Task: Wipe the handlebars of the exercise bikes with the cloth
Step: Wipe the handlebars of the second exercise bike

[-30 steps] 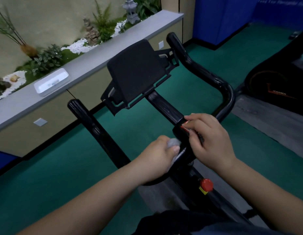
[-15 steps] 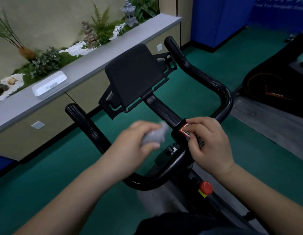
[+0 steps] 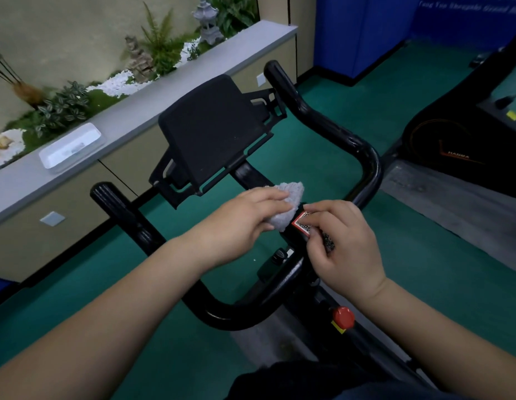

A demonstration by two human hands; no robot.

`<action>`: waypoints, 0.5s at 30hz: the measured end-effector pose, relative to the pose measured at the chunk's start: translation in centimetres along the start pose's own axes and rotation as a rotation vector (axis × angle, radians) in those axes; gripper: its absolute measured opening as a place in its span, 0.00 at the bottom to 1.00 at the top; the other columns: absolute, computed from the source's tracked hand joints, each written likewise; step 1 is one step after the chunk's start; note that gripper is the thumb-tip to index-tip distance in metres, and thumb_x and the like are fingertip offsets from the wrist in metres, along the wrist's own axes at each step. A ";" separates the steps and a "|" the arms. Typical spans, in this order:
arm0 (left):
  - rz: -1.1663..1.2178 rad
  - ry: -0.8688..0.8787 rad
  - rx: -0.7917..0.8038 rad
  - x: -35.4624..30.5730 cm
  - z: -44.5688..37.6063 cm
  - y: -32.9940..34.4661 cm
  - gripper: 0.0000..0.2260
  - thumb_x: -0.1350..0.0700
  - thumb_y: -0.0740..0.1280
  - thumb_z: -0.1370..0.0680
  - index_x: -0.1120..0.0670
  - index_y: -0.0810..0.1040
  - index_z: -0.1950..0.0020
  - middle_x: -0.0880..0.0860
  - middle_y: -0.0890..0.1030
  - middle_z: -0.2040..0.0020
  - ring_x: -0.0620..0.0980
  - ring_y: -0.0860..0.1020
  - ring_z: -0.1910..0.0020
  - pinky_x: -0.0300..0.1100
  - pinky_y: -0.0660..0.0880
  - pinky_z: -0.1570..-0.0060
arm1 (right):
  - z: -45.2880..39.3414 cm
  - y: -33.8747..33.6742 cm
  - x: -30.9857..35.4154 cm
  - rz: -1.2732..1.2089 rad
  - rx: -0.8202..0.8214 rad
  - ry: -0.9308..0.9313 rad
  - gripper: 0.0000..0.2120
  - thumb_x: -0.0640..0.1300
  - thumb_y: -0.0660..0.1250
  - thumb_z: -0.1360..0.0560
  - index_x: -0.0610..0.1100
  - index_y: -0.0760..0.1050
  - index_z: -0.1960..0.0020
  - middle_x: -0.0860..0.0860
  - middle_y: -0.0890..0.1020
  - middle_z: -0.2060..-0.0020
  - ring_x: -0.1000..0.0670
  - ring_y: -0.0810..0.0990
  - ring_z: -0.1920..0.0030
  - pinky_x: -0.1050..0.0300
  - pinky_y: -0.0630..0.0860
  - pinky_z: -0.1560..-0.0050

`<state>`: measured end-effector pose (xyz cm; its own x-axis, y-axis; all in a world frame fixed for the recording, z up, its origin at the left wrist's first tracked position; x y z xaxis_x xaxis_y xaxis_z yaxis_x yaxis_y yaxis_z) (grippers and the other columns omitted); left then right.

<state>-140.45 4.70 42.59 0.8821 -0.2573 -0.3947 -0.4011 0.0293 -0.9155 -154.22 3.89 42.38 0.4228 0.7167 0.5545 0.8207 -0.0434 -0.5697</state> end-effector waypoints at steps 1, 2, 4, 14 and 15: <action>-0.002 0.010 0.004 0.2 -0.3 0.0 0.19 0.66 0.66 0.26 0.55 0.75 0.35 0.53 0.72 0.32 0.50 0.66 0.31 0.25 0.52 0.34 | 0.0 0.0 0.0 0.000 -0.003 -0.003 0.09 0.35 0.63 0.31 0.40 0.81 0.55 0.47 0.82 0.52 0.45 0.78 0.51 0.57 0.72 0.45; -0.014 0.017 0.008 0.3 -0.7 0.1 0.20 0.67 0.66 0.26 0.55 0.75 0.35 0.54 0.72 0.32 0.51 0.66 0.31 0.26 0.53 0.34 | -0.1 0.0 0.0 0.001 -0.003 -0.004 0.09 0.35 0.63 0.31 0.39 0.81 0.55 0.47 0.82 0.52 0.45 0.78 0.51 0.56 0.73 0.45; -0.044 0.032 0.041 0.2 -2.1 0.6 0.21 0.68 0.65 0.26 0.55 0.75 0.34 0.54 0.72 0.31 0.54 0.65 0.30 0.32 0.55 0.33 | -0.1 0.0 -0.1 0.005 -0.002 -0.001 0.09 0.35 0.63 0.31 0.39 0.81 0.55 0.46 0.82 0.52 0.45 0.78 0.52 0.56 0.73 0.45; -0.190 0.046 0.055 -0.5 1.1 0.3 0.18 0.64 0.64 0.25 0.54 0.74 0.36 0.54 0.72 0.35 0.51 0.67 0.37 0.46 0.66 0.39 | -0.2 0.1 -0.1 -0.002 0.014 0.010 0.09 0.33 0.65 0.32 0.40 0.81 0.55 0.47 0.82 0.51 0.45 0.78 0.52 0.57 0.73 0.46; -0.215 0.038 0.060 -0.4 1.7 0.2 0.18 0.65 0.65 0.26 0.54 0.75 0.36 0.54 0.73 0.36 0.51 0.67 0.38 0.47 0.68 0.41 | -0.2 0.1 -0.2 -0.003 0.013 0.010 0.09 0.33 0.65 0.32 0.40 0.81 0.55 0.48 0.82 0.51 0.45 0.78 0.52 0.57 0.73 0.46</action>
<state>-140.46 6.41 42.43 0.9353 -0.3002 -0.1876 -0.1884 0.0267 -0.9817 -154.14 3.65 42.35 0.4241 0.7097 0.5626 0.8169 -0.0316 -0.5759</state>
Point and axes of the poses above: each hand's wrist, its own z-axis away from the middle knuckle, its own y-axis out of the palm, x = y × z, the point moved 9 cm from there along -z, towards the middle knuckle
